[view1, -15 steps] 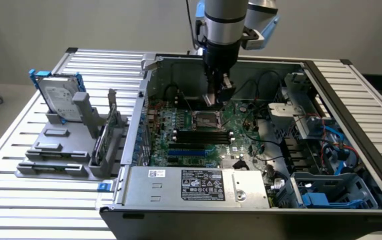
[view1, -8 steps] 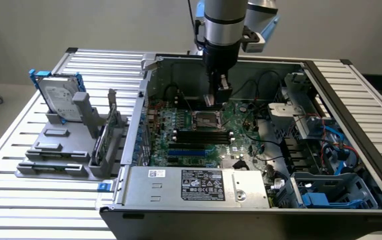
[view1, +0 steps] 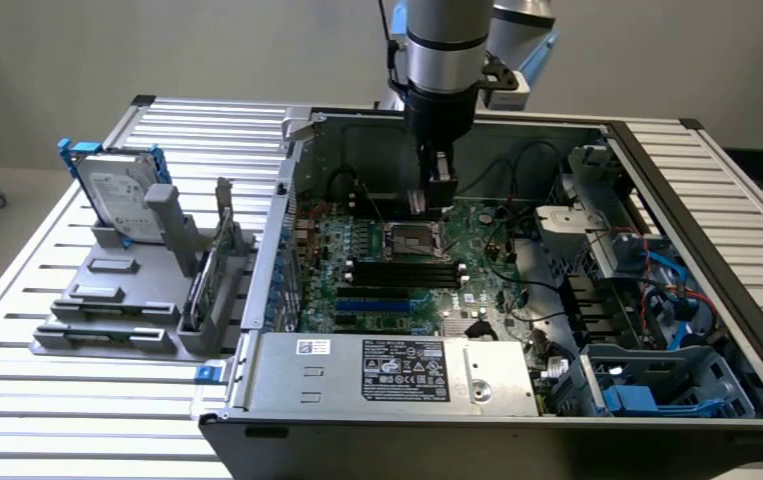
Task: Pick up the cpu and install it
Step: 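Place the cpu into insertion slot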
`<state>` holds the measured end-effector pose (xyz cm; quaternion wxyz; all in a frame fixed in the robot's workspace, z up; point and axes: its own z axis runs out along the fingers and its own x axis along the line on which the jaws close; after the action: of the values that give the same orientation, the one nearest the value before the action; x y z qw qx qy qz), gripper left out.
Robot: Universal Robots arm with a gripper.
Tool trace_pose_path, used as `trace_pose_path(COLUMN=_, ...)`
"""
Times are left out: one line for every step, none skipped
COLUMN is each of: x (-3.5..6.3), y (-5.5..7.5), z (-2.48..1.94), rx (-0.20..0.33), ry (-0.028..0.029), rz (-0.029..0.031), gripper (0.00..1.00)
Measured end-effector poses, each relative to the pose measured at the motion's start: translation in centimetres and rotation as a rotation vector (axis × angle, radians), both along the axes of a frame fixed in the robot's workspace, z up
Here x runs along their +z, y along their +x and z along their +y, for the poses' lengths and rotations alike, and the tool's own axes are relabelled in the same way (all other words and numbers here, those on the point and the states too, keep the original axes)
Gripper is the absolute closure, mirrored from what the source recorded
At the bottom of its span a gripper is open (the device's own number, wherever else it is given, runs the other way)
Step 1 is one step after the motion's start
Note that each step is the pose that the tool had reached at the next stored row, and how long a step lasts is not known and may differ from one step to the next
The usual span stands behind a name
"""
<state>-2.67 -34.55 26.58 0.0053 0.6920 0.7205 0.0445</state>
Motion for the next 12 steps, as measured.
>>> trace_pose_path(x=-0.08, y=0.0, z=0.02, rx=-0.009, ry=0.0, rz=0.0001, gripper=0.45)
trace_pose_path(x=-0.16, y=-0.1, z=0.05, rx=-0.016, ry=-0.0002, rz=0.0002, gripper=0.45)
trace_pose_path(x=-0.24, y=-0.2, z=0.09, rx=-0.022, ry=-0.0004, rz=0.0003, gripper=0.45)
trace_pose_path(x=-0.35, y=-0.3, z=0.15, rx=-0.026, ry=-0.0007, rz=0.0002, gripper=0.45)
trace_pose_path(x=-0.46, y=-0.5, z=0.23, rx=-0.029, ry=-0.001, rz=0.0003, gripper=0.45)
trace_pose_path(x=-0.56, y=-0.8, z=0.3, rx=-0.032, ry=-0.0011, rz=0.0002, gripper=0.45)
trace_pose_path(x=-0.7, y=-1.0, z=0.36, rx=-0.035, ry=-0.0014, rz=0.0002, gripper=0.45)
trace_pose_path(x=-0.85, y=-1.4, z=0.37, rx=-0.037, ry=-0.0017, rz=0.0002, gripper=0.45)
trace_pose_path(x=-1.03, y=-1.7, z=0.37, rx=-0.038, ry=-0.0017, rz=-0.0003, gripper=0.45)
trace_pose_path(x=-1.2, y=-2.1, z=0.37, rx=-0.039, ry=-0.0017, rz=-0.0012, gripper=0.45)
trace_pose_path(x=-1.36, y=-2.4, z=0.37, rx=-0.039, ry=-0.0017, rz=-0.0025, gripper=0.45)
trace_pose_path(x=-1.5, y=-2.6, z=0.37, rx=-0.039, ry=-0.0017, rz=-0.0051, gripper=0.45)
